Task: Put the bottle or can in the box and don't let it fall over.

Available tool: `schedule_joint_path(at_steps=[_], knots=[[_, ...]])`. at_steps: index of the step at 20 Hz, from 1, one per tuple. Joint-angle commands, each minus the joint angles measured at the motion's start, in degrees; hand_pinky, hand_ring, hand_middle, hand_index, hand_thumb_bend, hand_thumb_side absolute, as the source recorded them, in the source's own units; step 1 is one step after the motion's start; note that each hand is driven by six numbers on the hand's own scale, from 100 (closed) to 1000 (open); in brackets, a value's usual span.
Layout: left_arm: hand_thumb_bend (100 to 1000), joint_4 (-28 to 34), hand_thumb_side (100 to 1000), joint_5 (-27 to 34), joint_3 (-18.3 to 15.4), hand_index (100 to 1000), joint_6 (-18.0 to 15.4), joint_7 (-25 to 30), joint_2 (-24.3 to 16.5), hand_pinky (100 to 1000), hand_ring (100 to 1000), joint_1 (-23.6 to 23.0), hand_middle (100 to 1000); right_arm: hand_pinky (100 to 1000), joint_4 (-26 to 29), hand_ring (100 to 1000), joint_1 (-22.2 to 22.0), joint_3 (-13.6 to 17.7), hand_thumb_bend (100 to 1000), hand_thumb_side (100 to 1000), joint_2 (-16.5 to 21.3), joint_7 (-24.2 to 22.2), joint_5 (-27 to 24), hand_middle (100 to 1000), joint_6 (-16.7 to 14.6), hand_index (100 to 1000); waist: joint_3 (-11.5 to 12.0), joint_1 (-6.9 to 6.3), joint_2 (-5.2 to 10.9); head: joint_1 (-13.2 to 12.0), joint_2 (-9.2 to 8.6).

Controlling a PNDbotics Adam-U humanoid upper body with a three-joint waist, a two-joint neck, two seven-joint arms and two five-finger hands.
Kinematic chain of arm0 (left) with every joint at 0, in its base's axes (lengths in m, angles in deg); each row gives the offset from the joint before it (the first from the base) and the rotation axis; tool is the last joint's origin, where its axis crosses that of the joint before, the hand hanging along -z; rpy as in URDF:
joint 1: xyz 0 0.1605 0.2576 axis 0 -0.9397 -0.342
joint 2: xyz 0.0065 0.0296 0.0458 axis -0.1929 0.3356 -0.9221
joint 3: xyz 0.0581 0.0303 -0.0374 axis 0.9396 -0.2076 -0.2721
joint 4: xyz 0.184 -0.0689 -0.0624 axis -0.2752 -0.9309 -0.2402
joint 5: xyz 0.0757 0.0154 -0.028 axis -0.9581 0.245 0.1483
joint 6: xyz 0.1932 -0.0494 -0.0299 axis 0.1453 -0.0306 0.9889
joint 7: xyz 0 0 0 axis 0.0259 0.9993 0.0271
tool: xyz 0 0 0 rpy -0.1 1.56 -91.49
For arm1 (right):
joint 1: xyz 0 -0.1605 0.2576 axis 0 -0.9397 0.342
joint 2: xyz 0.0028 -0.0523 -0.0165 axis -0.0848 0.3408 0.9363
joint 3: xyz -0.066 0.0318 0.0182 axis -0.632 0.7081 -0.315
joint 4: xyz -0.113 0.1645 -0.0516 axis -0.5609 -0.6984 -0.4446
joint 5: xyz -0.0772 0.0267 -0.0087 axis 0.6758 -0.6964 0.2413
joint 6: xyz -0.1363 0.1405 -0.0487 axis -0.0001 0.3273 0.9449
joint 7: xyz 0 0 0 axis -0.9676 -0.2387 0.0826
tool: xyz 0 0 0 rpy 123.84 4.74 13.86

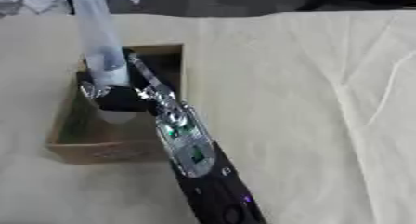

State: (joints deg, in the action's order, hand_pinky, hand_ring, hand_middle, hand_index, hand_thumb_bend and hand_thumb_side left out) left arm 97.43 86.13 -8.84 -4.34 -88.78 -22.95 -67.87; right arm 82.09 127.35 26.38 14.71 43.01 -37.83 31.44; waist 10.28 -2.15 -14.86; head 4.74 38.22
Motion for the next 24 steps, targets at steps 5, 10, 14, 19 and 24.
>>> schedule_joint_path(at_steps=[5, 10, 14, 19, 24], knots=[[100, 0.9, 100, -0.2, -0.5, 836, 0.0, 0.3, -1.1, 1000, 1000, 0.5, 840, 918, -2.3, 290, 2.0, 0.9, 100, 100, -1.3, 0.9, 2.1, 100, -2.7, 151, 0.8, -0.42, -0.15, 1.1, -1.61], [100, 1.0, 100, -0.2, -0.4, 836, 0.0, 0.4, -0.7, 1000, 1000, 0.9, 839, 917, -3.2, 296, 4.2, 1.9, 100, 100, -1.3, 2.1, 2.2, 100, -3.3, 152, 1.3, -0.37, -1.04, 1.8, -2.46], [100, 1.1, 100, -0.3, -0.4, 835, 0.0, 0.4, -0.5, 1000, 1000, 1.0, 839, 919, -5.7, 306, 6.7, 3.4, 100, 100, -1.2, 3.9, 3.7, 105, -3.8, 157, 1.8, -0.34, -1.75, 2.3, -2.98], [100, 1.1, 100, -0.4, -0.3, 835, 0.0, 0.5, -0.3, 1000, 1000, 1.3, 839, 926, -8.8, 340, 8.5, 4.6, 100, 100, -1.6, 5.2, 5.6, 136, -4.4, 177, 2.1, -0.13, -2.38, 2.5, -3.42], [100, 1.0, 100, -0.4, -0.4, 836, 0.0, 0.5, -0.3, 1000, 1000, 1.2, 838, 967, -10.0, 803, 8.9, 4.7, 100, 100, -1.2, 5.3, 8.5, 615, -4.3, 683, 2.1, -0.01, -2.36, 2.3, -3.33]])
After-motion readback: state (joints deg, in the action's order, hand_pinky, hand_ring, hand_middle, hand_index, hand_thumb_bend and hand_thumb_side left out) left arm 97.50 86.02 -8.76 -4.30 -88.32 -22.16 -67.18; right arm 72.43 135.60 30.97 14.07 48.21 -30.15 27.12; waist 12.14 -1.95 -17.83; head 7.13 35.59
